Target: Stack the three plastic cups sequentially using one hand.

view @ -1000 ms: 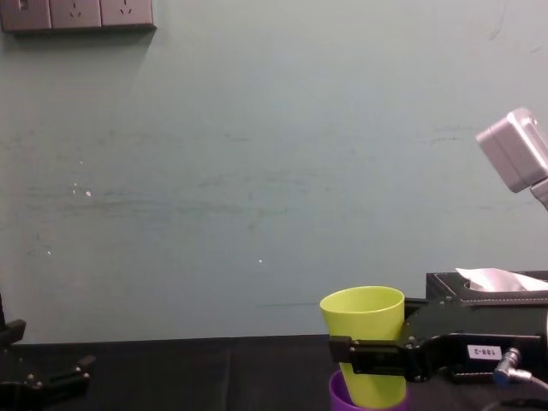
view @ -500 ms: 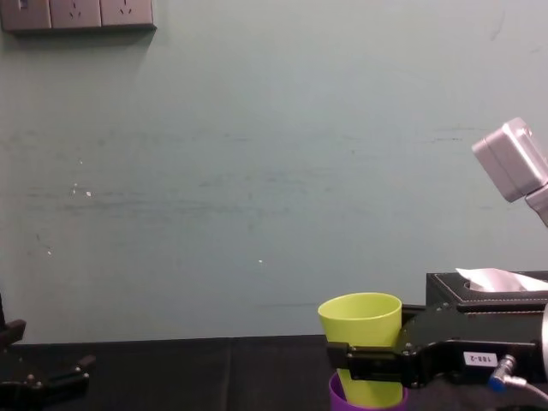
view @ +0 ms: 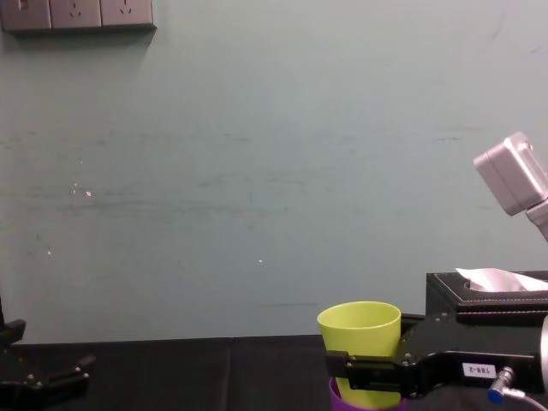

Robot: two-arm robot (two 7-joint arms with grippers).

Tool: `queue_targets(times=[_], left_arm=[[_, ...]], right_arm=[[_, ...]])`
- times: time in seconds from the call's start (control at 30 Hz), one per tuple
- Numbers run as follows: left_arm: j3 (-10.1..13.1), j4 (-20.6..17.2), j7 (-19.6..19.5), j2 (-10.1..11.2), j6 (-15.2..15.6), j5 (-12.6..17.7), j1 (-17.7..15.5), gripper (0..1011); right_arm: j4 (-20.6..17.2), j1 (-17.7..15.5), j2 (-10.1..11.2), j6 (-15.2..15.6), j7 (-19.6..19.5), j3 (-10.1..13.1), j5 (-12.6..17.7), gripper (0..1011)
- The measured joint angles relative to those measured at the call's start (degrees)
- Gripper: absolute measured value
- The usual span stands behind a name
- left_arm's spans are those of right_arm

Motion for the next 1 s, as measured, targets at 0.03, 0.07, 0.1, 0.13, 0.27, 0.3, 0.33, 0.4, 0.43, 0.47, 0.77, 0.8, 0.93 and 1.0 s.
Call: queue_targets(times=[0.03, 0.07, 0.1, 0.13, 0.27, 0.3, 0.33, 0.4, 0.43, 0.47, 0.77, 0.8, 0.93, 1.0], left_arm=[[0.0, 0.0, 0.0, 0.0, 0.0, 0.0, 0.0, 1010], [0.0, 0.0, 0.0, 0.0, 0.0, 0.0, 0.0, 1010], [0.0, 0.0, 0.0, 0.0, 0.0, 0.0, 0.0, 1010], [0.0, 0.0, 0.0, 0.0, 0.0, 0.0, 0.0, 1010], [0.0, 0.0, 0.0, 0.0, 0.0, 0.0, 0.0, 1010], [0.0, 0.0, 0.0, 0.0, 0.0, 0.0, 0.0, 1010], [0.0, 0.0, 0.0, 0.0, 0.0, 0.0, 0.0, 1010], [0.0, 0.0, 0.0, 0.0, 0.0, 0.0, 0.0, 1010], [0.0, 0.0, 0.0, 0.0, 0.0, 0.0, 0.0, 1010], [0.0, 0.0, 0.0, 0.0, 0.0, 0.0, 0.0, 1010], [0.0, 0.0, 0.0, 0.0, 0.0, 0.0, 0.0, 1010], [0.0, 0.0, 0.0, 0.0, 0.0, 0.0, 0.0, 1010], [0.0, 0.0, 0.0, 0.0, 0.0, 0.0, 0.0, 1010], [0.0, 0.0, 0.0, 0.0, 0.0, 0.0, 0.0, 1010]], right_arm=[[0.2, 0.0, -0.1, -0.2, 0.1, 0.0, 0.0, 731], [0.3, 0.0, -0.1, -0.3, 0.1, 0.0, 0.1, 731], [0.3, 0.0, -0.1, -0.4, 0.2, 0.0, 0.1, 731], [0.4, 0.0, -0.1, -0.4, 0.2, 0.0, 0.1, 731], [0.4, 0.0, -0.1, -0.4, 0.2, 0.0, 0.1, 731], [0.3, 0.0, -0.1, -0.4, 0.2, 0.0, 0.1, 731], [0.3, 0.0, -0.1, -0.4, 0.2, 0.0, 0.1, 731], [0.3, 0.0, -0.1, -0.4, 0.2, 0.0, 0.1, 735], [0.3, -0.1, -0.1, -0.4, 0.2, 0.0, 0.1, 749], [0.3, -0.1, -0.1, -0.4, 0.2, 0.0, 0.1, 789], [0.2, -0.1, -0.1, -0.3, 0.2, 0.0, 0.1, 1003], [0.2, -0.1, -0.1, -0.3, 0.2, 0.0, 0.1, 1003], [0.2, -0.1, -0.1, -0.3, 0.2, 0.0, 0.1, 1003], [0.2, -0.1, -0.1, -0.2, 0.2, 0.0, 0.1, 1003]])
